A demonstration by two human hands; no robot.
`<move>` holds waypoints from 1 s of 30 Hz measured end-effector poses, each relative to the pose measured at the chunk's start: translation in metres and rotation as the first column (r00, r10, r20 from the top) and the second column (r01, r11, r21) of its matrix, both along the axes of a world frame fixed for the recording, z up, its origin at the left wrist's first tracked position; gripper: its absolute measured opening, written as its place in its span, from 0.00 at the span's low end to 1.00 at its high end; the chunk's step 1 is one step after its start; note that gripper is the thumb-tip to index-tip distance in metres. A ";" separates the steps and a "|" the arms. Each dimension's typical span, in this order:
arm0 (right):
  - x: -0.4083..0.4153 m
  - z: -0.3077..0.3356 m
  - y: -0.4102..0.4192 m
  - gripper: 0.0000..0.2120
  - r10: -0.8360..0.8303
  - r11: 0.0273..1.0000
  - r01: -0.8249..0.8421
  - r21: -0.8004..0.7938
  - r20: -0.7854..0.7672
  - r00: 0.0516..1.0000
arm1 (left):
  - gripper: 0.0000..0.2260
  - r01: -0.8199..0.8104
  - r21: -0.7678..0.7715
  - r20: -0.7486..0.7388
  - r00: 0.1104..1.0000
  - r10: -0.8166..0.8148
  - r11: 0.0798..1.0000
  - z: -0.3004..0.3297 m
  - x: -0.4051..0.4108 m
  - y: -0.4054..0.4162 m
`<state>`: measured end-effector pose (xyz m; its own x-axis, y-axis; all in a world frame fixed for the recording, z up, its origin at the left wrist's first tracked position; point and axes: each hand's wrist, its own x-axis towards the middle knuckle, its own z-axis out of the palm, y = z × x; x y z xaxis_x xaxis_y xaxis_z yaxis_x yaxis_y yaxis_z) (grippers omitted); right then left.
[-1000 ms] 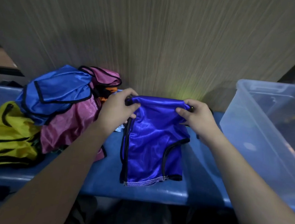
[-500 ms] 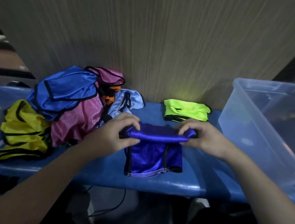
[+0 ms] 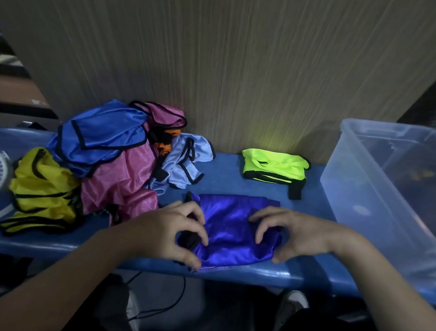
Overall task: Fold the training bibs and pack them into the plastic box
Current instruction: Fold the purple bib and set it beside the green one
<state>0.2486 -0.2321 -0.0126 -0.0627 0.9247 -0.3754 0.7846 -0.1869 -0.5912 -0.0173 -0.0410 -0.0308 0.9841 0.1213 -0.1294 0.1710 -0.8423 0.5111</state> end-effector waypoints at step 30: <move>0.023 -0.028 0.022 0.47 -0.447 0.882 0.429 0.195 0.063 0.892 | 0.28 -0.362 0.033 0.075 0.930 0.359 0.932 -0.015 0.055 0.017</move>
<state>0.2711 -0.2100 -0.0402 0.3940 0.8991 -0.1909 0.7044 -0.4288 -0.5657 0.0375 -0.0242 -0.0454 0.8791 0.4739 -0.0506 0.4343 -0.7530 0.4942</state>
